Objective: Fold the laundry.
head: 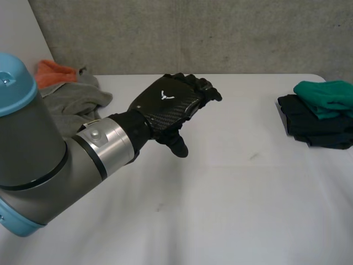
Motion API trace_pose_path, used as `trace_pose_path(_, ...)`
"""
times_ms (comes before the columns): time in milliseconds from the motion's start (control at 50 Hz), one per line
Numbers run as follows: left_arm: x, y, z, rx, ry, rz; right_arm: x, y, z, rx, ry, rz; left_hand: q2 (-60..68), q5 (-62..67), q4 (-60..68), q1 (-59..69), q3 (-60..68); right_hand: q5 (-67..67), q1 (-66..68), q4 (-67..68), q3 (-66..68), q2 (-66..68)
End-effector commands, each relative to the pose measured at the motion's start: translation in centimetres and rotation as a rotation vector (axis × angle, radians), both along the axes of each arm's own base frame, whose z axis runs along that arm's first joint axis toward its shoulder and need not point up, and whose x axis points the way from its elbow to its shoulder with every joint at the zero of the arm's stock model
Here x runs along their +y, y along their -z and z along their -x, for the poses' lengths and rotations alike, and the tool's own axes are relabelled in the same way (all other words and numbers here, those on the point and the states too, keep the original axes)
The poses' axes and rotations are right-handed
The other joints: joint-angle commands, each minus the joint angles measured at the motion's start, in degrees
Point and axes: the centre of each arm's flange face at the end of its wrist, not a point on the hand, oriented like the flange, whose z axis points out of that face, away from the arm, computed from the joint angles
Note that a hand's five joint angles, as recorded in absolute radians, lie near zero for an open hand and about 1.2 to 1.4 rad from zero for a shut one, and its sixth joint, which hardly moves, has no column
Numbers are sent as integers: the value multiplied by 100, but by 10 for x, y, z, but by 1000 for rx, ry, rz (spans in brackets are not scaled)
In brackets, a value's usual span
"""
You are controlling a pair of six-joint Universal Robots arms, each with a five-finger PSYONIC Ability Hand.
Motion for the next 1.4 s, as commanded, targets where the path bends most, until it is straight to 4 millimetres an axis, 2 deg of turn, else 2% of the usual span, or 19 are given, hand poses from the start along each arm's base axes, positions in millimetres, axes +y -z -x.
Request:
trace_pose_path(20,15,1,5,-2,45,-3,34,-30,71,16,363,-157,57,142,58,-114,7,-387,-158,-348,-230,-258)
trace_pose_path(120,20,-5,4,8,52,14,39,-55,103,204,552,-179,23,108,24,-148,-26,-387,-158,-348,-230,-258)
trace_pose_path(220,15,-13,2,29,33,42,29,-87,98,267,600,-73,-44,41,-43,-215,-94,-387,-158,-348,-230,-258)
trace_pose_path(300,6,-16,0,43,9,65,24,-138,45,199,500,144,-94,-10,-93,-265,-144,-387,-158,-348,-230,-258)
trace_pose_path(320,2,-17,-2,46,-2,71,27,-158,11,153,421,236,-94,-10,-94,-266,-144,-387,-158,-348,-230,-258)
trace_pose_path(380,-15,-21,-9,63,-54,100,36,-174,-43,87,276,334,-111,-27,-110,-282,-161,-387,-158,-348,-230,-258)
trace_pose_path(400,-21,-23,-13,68,-79,109,46,-179,-79,53,163,383,-111,-27,-110,-282,-161,-387,-158,-348,-230,-258)
trace_pose_path(440,-46,-31,-27,87,-184,144,60,-181,-115,26,40,420,-145,-60,-144,-316,-195,-387,-158,-348,-230,-258)
trace_pose_path(560,-119,-42,-76,119,-455,244,123,-132,-235,-5,-389,391,-246,-161,-245,-417,-296,-387,-158,-348,-230,-258)
trace_pose_path(660,-191,-6,-121,60,-585,219,171,-78,-293,22,-585,240,-179,-94,-178,-350,-229,-387,-158,-348,-230,-258)
trace_pose_path(720,-226,27,-151,-7,-632,175,185,-43,-303,72,-609,113,-162,-77,-161,-333,-212,-387,-158,-348,-230,-258)
trace_pose_path(800,-249,74,-170,-122,-605,131,192,-18,-301,154,-583,4,-95,-10,-94,-266,-145,-387,-158,-348,-230,-258)
trace_pose_path(940,-271,137,-188,-305,-597,141,196,1,-289,232,-524,-119,140,225,141,-31,90,-387,-158,-348,-230,-258)
trace_pose_path(1080,-282,167,-191,-324,-598,121,203,12,-286,235,-527,-162,2053,2137,2054,1882,2003,-387,-158,-348,-230,-258)
trace_pose_path(1100,-283,167,-190,-322,-594,124,205,14,-286,235,-528,-170,4090,4175,4091,3919,4040,-387,-158,-348,-230,-258)
trace_pose_path(1140,-282,164,-184,-317,-593,144,206,16,-284,236,-522,-180,6434,6519,6435,6263,6384,-387,-158,-348,-230,-258)
trace_pose_path(1220,-274,143,-162,-295,-595,209,205,19,-280,235,-501,-198,6447,6531,6448,6276,6397,-387,-158,-348,-230,-258)
trace_pose_path(1300,-241,102,-128,-246,-564,274,201,20,-271,232,-463,-207,6447,6531,6448,6276,6397,-387,-158,-348,-230,-258)
trace_pose_path(1400,-151,72,-57,-125,-351,216,188,7,-257,228,-375,-174,6447,6531,6448,6276,6397,-387,-158,-348,-230,-258)
